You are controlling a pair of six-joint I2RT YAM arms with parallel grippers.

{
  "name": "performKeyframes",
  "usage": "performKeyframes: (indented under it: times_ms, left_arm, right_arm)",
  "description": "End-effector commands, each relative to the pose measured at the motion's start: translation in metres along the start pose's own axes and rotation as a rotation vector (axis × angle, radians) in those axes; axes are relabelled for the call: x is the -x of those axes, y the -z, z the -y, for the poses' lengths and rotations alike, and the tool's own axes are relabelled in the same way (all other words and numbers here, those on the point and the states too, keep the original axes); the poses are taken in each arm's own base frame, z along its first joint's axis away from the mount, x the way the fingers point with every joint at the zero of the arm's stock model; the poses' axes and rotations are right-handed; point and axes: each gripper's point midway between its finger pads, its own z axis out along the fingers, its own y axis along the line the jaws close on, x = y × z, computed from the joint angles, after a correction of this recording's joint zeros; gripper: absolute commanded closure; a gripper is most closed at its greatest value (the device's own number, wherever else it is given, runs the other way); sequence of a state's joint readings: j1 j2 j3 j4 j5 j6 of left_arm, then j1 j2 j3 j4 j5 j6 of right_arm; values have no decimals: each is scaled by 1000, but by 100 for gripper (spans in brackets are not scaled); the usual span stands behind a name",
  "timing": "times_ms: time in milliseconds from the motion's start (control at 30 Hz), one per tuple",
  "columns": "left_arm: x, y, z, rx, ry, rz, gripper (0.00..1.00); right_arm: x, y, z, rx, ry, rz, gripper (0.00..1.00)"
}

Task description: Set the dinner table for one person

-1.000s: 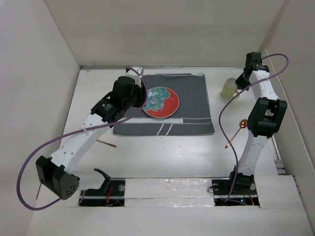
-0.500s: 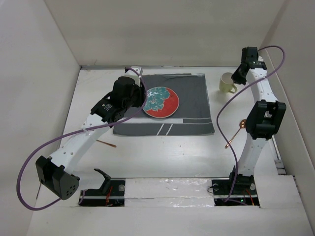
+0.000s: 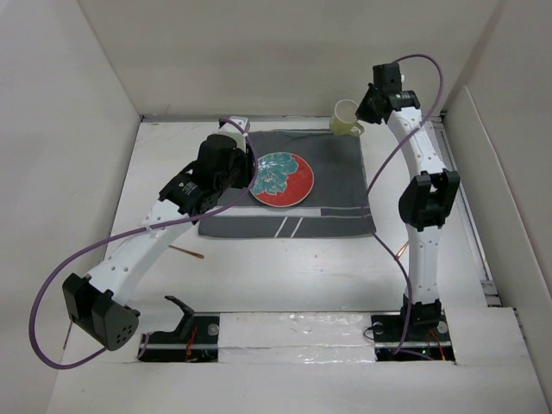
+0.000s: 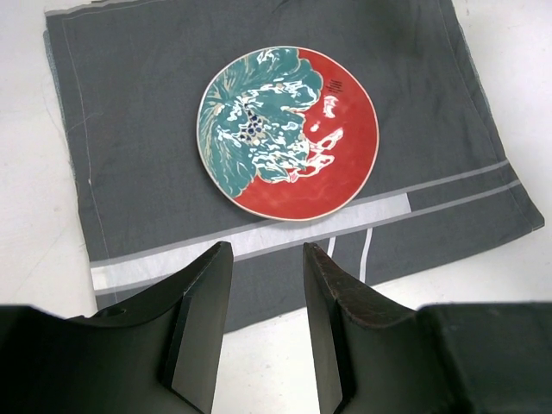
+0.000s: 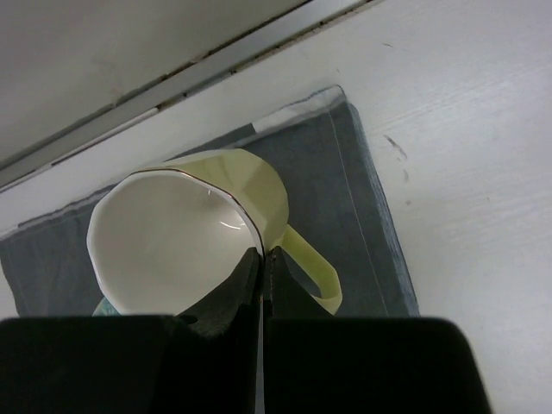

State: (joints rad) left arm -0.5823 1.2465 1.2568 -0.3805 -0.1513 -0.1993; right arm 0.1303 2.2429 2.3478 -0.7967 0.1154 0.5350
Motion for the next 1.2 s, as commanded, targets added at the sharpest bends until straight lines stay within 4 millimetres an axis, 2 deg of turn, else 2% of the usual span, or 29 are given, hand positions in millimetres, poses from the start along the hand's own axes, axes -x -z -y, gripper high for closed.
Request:
performKeyframes:
  times_ms: [0,100,233,433,467,500,567,600,667,700,800,833,867,900,933,967,1000,1033,1067,1133,1167]
  left_arm:
    - [12,7,3,-14,13,36,65]
    - [12,8,1,-4,13,34,65]
    - [11,7,1,-1,17,32,65]
    - [10,6,1,-2,27,28,65]
    - [10,6,2,-2,29,30,65]
    - [11,6,2,-4,32,31,65]
    - [11,7,2,-6,36,33,65]
    - [11,7,3,-7,38,31,65]
    - [13,9,4,-15,43,35,65]
    - [13,10,5,-22,46,37,65]
    - [15,14,8,-41,56,43,65]
    - [16,16,10,-51,56,47,66]
    - [16,16,10,-51,56,47,66]
    - [18,19,11,-63,53,51,69]
    - [16,19,12,-69,50,50,79]
    - [15,20,15,-89,41,51,84]
    - [16,23,16,-102,36,58,88]
    - [9,21,19,-121,30,41,98]
    - [6,22,20,-133,22,35,100]
    - [-4,19,22,-154,6,14,100]
    - [-8,20,26,-184,1,5,100]
  right_arm:
    - [30,-7,-11,29,-25,87,100]
    - [21,-16,-11,13,-31,73,100]
    - [7,-32,0,-31,-29,50,100]
    - [-12,-45,12,-69,-23,4,99]
    - [-13,-45,12,-67,-31,1,93]
    - [-14,-44,10,-59,-40,-3,77]
    - [-10,-40,3,-28,-53,2,63]
    - [-2,-34,2,-7,-72,9,55]
    - [8,-26,1,11,-90,24,48]
    - [19,-15,0,36,-105,36,45]
    - [42,11,7,68,-142,72,45]
    - [54,45,28,53,-181,115,64]
    - [54,45,28,53,-181,115,64]
    - [54,57,38,41,-203,134,89]
    - [31,78,60,8,-219,116,98]
    - [38,86,78,11,-249,175,100]
    - [27,95,93,0,-285,173,100]
    - [15,102,109,-18,-310,167,100]
    - [-22,113,144,-82,-345,124,100]
    - [-61,124,181,-174,-388,75,100]
    - [-93,134,208,-232,-410,48,100]
